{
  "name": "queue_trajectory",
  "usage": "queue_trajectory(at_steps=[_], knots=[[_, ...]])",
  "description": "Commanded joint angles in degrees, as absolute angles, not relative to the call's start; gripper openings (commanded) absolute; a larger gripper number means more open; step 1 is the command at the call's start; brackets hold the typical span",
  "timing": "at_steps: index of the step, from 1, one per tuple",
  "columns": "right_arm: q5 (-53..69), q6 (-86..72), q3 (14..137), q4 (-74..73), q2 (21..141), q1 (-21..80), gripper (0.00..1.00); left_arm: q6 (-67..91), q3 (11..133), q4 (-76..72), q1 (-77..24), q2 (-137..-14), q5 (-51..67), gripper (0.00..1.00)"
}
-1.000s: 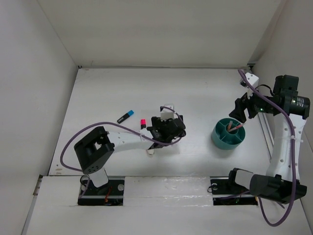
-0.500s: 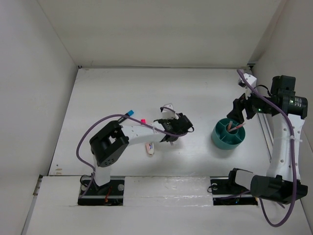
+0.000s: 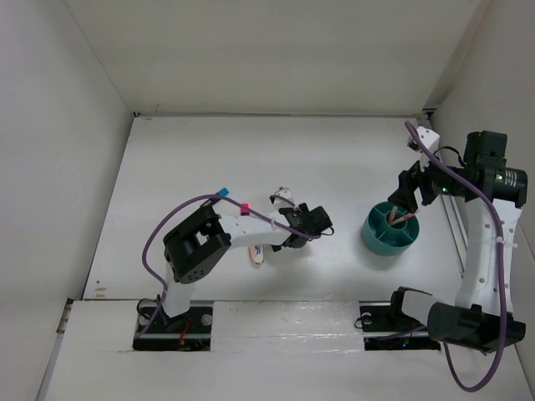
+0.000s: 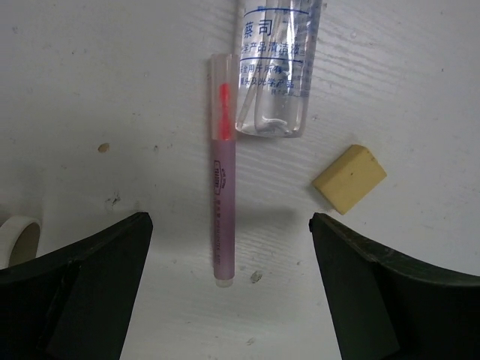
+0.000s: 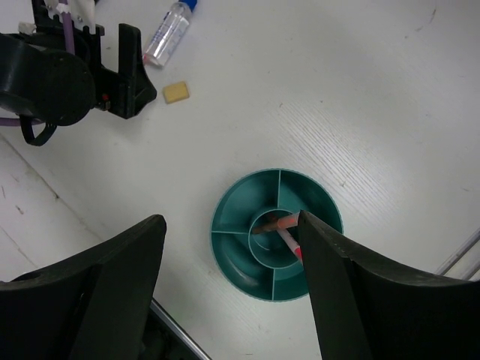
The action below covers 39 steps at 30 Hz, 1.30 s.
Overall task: Sort the stationery into containers
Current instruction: Grab a piece of stationery with the left arm
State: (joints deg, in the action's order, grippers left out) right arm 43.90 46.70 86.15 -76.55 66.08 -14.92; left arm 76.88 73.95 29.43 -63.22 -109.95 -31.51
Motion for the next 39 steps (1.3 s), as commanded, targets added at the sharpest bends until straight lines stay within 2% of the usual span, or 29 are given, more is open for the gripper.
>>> queue_trajectory(at_steps=[1, 4, 7, 9, 14, 17, 18, 22, 28, 34, 39], knots=[[44.6, 46.6, 86.4, -76.0, 64.2, -14.5, 0.77, 85.3, 75.7, 35.6, -63.9, -109.4, -34.8, 0.83], [44.6, 47.1, 86.4, -76.0, 63.6, -14.5, 0.77, 86.4, 75.2, 36.3, -63.9, -109.4, -34.8, 0.81], [44.6, 47.1, 85.8, -76.0, 63.6, -14.5, 0.77, 87.2, 74.5, 35.6, -63.9, -109.4, -34.2, 0.71], [44.6, 47.6, 85.3, -76.0, 63.1, -14.5, 0.77, 87.2, 73.9, 35.0, -63.9, -109.4, -33.5, 0.58], [45.3, 47.6, 84.7, -76.0, 62.5, -14.5, 0.77, 87.2, 73.9, 33.8, -63.3, -110.5, -31.8, 0.52], [45.3, 47.6, 84.7, -76.0, 61.8, -14.5, 0.77, 87.2, 75.1, 35.9, -63.3, -112.0, -31.8, 0.43], [45.3, 47.6, 84.7, -76.0, 61.3, -14.5, 0.77, 87.7, 75.1, 35.9, -63.3, -112.5, -31.8, 0.37], [45.8, 47.6, 84.2, -75.5, 61.3, -14.5, 0.77, 88.2, 75.7, 37.4, -63.3, -113.0, -31.3, 0.27], [46.9, 47.6, 84.2, -75.0, 60.1, -14.5, 0.77, 87.6, 75.7, 37.9, -63.3, -114.3, -30.1, 0.21], [47.5, 47.6, 84.2, -75.0, 60.1, -14.5, 0.77, 85.8, 75.0, 37.2, -62.8, -115.5, -27.7, 0.0], [48.0, 47.6, 84.2, -75.0, 60.1, -14.5, 0.77, 85.8, 72.5, 36.0, -62.8, -114.1, -26.2, 0.0]])
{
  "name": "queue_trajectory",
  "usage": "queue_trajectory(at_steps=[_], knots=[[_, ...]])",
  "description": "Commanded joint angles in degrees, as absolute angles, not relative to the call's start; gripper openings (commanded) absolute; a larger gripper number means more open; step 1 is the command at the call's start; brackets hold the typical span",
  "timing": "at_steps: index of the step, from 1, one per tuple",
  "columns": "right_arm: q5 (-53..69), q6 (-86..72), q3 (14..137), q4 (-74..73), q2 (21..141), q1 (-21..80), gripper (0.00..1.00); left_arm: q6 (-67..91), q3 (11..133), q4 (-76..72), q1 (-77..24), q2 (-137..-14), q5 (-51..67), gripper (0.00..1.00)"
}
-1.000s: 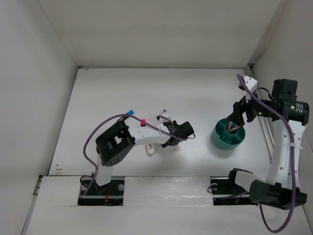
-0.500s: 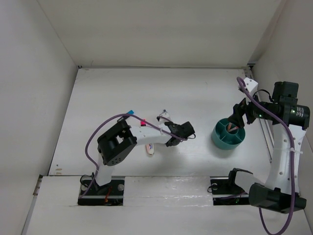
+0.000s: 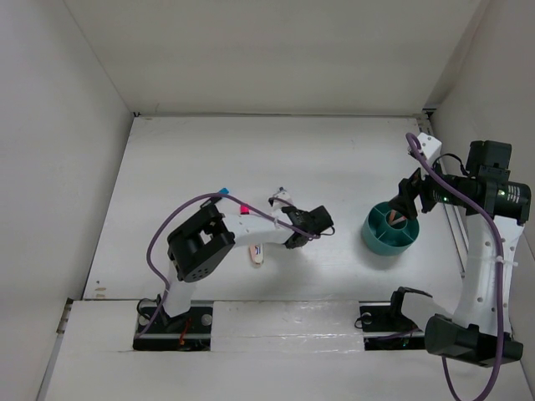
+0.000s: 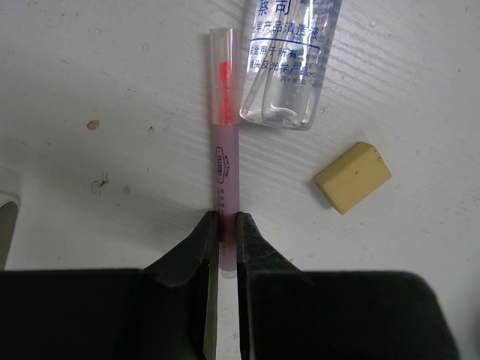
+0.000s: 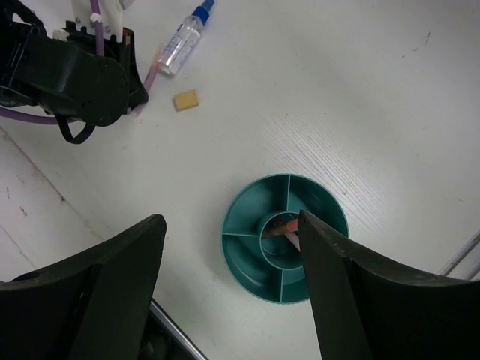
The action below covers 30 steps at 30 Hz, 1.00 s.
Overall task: Sort the stationery into containers
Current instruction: Grab a piece of stationery with the left arm
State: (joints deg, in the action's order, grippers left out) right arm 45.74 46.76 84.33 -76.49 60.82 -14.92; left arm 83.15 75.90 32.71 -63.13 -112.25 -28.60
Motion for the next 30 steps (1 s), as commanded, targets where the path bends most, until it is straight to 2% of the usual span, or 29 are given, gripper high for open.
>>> queue_trajectory(at_steps=[1, 12, 17, 22, 24, 25, 28, 30], knots=[[48.5, 47.6, 84.2, -75.0, 60.1, -14.5, 0.77, 85.8, 72.5, 37.1, -62.8, -113.6, -26.7, 0.0], [50.4, 47.1, 87.6, -76.6, 63.1, -13.2, 0.77, 95.5, 78.2, 53.9, -69.0, -109.3, -37.3, 0.0], [52.3, 46.5, 89.6, -77.2, 64.9, -12.6, 0.77, 96.7, 78.9, 55.5, -73.0, -106.6, -40.1, 0.0], [54.2, 44.5, 92.1, -77.2, 66.7, -10.9, 0.77, 94.0, 84.7, 58.4, -79.2, -105.8, -51.0, 0.0], [55.4, 43.8, 93.6, -77.2, 68.2, -10.3, 0.77, 83.8, 87.4, 55.0, -80.3, -104.7, -54.9, 0.0], [55.5, 43.1, 94.5, -77.2, 68.2, -10.3, 0.77, 83.8, 87.5, 52.6, -80.3, -104.2, -55.5, 0.0], [57.4, 41.4, 95.7, -76.6, 69.5, -9.8, 0.77, 66.2, 83.2, 36.0, -79.7, -98.8, -56.7, 0.0], [58.7, 40.1, 96.2, -75.5, 70.1, -9.2, 0.77, 50.6, 79.2, 18.2, -77.9, -94.7, -52.6, 0.0]])
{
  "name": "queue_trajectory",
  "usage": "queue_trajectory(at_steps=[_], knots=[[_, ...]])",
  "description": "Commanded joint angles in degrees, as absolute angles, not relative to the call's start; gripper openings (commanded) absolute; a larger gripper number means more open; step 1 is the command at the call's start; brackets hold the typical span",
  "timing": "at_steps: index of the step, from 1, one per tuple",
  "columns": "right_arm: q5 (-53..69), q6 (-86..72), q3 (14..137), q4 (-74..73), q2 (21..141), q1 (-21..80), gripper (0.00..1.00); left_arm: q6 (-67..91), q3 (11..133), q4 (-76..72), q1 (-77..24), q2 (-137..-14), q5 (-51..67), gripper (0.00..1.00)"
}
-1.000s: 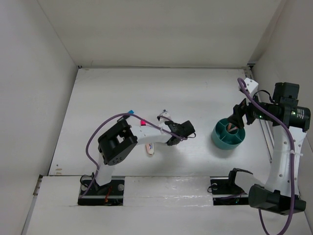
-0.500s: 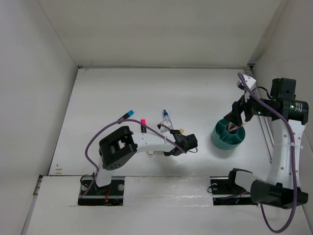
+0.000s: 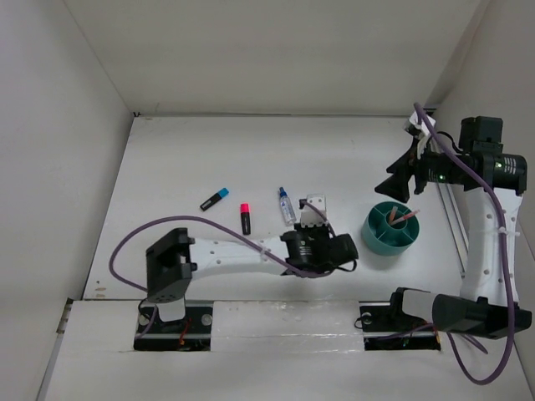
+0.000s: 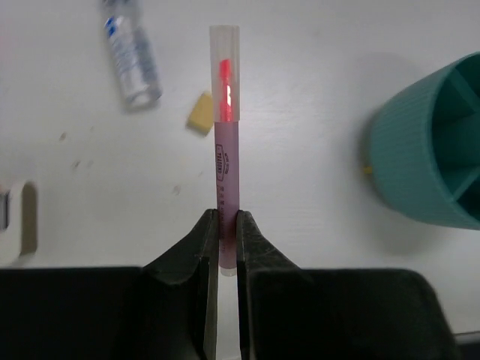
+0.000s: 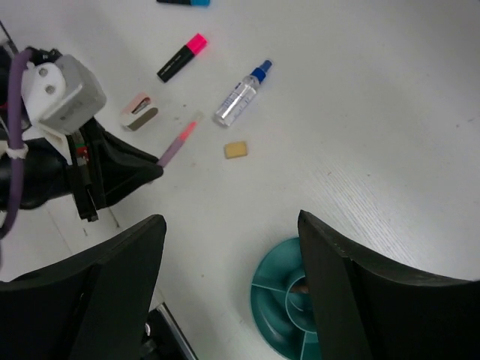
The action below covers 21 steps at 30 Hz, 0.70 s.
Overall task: Sort the stationery into containers
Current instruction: Grab a piece of stationery with the left arm, then pass the stationery from the left arm to the right
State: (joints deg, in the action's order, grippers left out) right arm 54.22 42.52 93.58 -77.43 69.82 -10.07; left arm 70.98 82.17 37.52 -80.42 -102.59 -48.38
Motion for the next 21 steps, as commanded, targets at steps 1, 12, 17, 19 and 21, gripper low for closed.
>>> queue_trajectory(at_steps=[1, 12, 17, 19, 21], knots=[[59.2, 39.4, 96.2, -74.9, 70.7, -9.2, 0.77, 45.9, 74.3, 12.0, -76.1, -92.3, -50.2, 0.0], [67.1, 35.3, 102.0, -72.3, 72.1, -6.8, 0.77, 14.5, 73.4, -15.0, -74.4, -83.9, -33.8, 0.0], [66.4, 24.6, 100.5, -62.1, 71.0, -4.7, 0.8, 11.3, 69.3, -24.1, -74.4, -81.3, -28.9, 0.0], [65.1, 22.3, 99.8, -59.7, 71.0, -3.9, 0.8, 11.3, 68.6, -25.1, -74.4, -80.7, -27.4, 0.0], [63.5, 20.7, 99.1, -58.6, 71.0, -3.1, 0.8, 10.8, 68.1, -26.4, -74.4, -80.7, -27.4, 0.0]])
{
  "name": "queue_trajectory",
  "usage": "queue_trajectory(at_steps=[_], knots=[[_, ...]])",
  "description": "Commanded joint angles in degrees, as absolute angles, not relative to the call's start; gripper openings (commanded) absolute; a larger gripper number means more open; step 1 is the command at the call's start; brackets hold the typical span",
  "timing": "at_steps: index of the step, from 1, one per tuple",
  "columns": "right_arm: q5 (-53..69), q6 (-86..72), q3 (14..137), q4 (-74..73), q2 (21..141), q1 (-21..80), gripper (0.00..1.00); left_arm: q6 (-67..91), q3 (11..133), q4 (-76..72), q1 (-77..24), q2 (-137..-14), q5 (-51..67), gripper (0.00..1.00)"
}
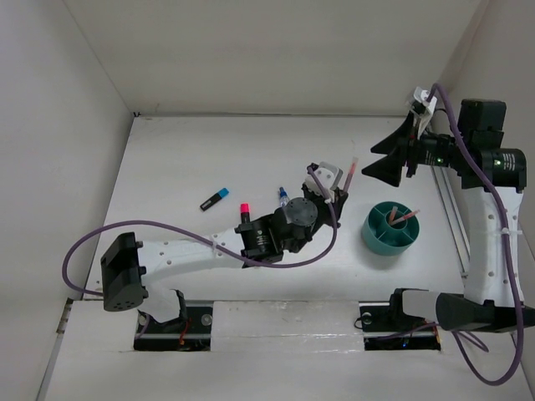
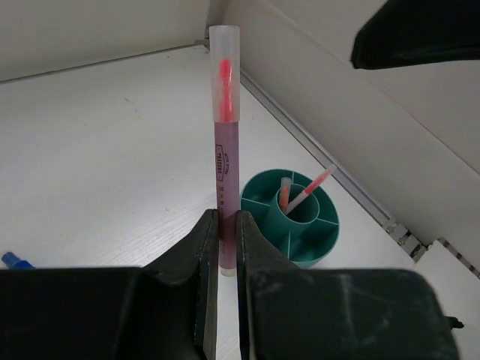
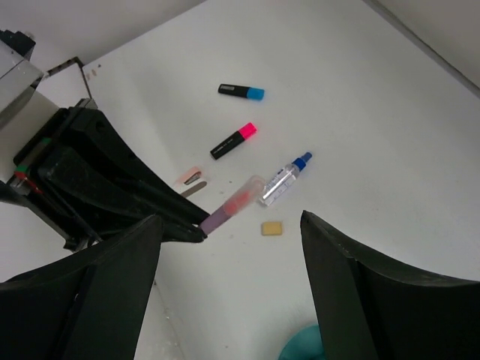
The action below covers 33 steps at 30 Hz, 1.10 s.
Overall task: Sort the stationery into containers
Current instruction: Pass the stationery from the left arm to the right
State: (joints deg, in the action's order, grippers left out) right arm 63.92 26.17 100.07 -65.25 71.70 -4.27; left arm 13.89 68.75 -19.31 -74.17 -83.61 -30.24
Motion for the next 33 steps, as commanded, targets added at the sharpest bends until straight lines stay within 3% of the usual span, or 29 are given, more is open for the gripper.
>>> queue_trajectory(at_steps=[1, 11, 18, 33], knots=[[63.5, 20.7, 99.1, -58.1, 71.5, -2.6, 0.8, 10.8, 67.6, -26.4, -74.4, -80.2, -26.8, 0.0], [63.4, 20.7, 98.1, -58.6, 73.4, -0.5, 0.79, 11.3, 66.9, -29.6, -74.4, -80.2, -26.8, 0.0], [64.9, 20.1, 97.0, -58.6, 73.4, -0.5, 0.6, 11.3, 66.4, -31.3, -74.4, -81.2, -25.7, 0.0], [68.6, 20.1, 96.5, -58.6, 73.9, -0.5, 0.45, 11.3, 65.7, -33.3, -74.4, -81.2, -24.4, 0.0]])
